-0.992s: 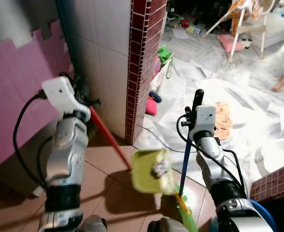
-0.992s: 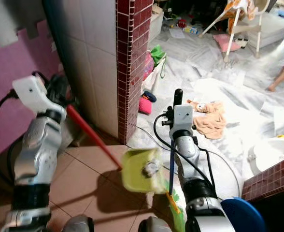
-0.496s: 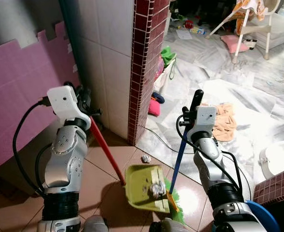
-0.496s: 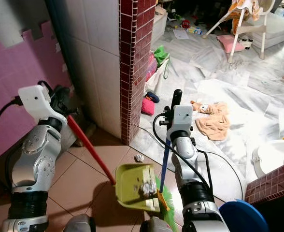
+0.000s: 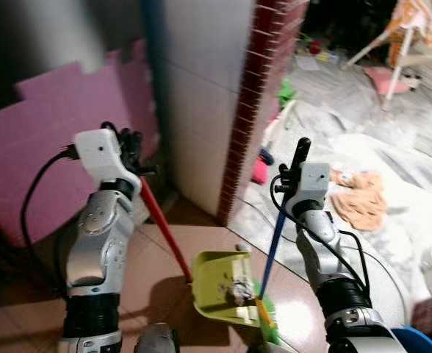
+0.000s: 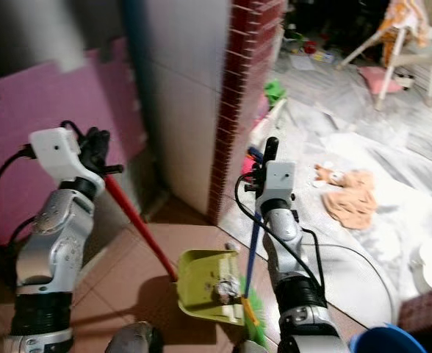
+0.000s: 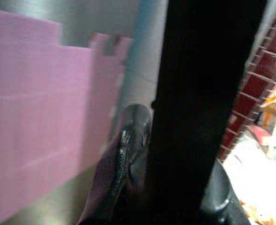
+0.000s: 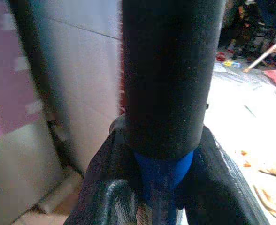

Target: Sweep floor

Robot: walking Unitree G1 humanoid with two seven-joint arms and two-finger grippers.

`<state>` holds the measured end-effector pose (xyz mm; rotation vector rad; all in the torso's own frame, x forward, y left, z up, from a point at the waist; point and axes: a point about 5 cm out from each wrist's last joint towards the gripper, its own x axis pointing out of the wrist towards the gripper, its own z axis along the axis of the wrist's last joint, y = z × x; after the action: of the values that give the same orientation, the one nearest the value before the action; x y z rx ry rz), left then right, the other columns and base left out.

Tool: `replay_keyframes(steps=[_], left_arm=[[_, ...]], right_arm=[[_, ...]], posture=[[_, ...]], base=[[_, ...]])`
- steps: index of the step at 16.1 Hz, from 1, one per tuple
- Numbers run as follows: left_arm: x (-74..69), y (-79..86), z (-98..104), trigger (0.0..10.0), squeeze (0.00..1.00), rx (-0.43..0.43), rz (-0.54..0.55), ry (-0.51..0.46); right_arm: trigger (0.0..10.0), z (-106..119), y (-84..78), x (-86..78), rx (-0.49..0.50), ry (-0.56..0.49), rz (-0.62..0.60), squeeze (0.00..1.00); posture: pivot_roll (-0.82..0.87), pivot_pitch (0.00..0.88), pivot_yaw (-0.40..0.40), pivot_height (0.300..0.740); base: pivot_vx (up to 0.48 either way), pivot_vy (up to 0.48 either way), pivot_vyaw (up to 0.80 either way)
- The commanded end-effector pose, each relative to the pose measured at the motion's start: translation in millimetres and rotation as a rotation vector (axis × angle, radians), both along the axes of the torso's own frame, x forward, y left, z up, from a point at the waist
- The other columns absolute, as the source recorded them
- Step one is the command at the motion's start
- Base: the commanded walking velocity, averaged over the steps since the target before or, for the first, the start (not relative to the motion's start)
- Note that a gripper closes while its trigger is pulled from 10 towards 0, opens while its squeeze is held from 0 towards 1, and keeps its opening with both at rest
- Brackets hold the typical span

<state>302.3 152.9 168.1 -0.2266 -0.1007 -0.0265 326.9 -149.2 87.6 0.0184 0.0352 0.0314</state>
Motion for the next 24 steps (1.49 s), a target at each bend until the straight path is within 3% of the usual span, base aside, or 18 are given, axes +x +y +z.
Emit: replay_keyframes(steps=[1,11,24], left_arm=[[-1.5,-10.0,13.3,10.0,0.00,-0.046,-0.040,-0.057],[-4.0,-16.1,10.4,10.0,0.00,-0.027,-0.064,-0.044],[-2.8,-17.5,11.8,10.0,0.00,-0.039,-0.071,-0.042]], right_arm=[[10.0,9.9,2.8,4.4,0.032,-0.030,0.010,0.00],[10.0,9.4,-0.4,6.9,0.024,-0.020,-0.017,0.00],[10.0,8.8,-2.0,7.7,0.012,-0.010,-0.032,0.00]], posture=[[0.03,0.000,-0.028,0.740],[0.03,0.000,-0.030,0.740],[0.02,0.000,-0.026,0.740]], base=[[0.000,0.461,0.00],[0.000,0.046,0.00],[-0.251,0.000,0.00]])
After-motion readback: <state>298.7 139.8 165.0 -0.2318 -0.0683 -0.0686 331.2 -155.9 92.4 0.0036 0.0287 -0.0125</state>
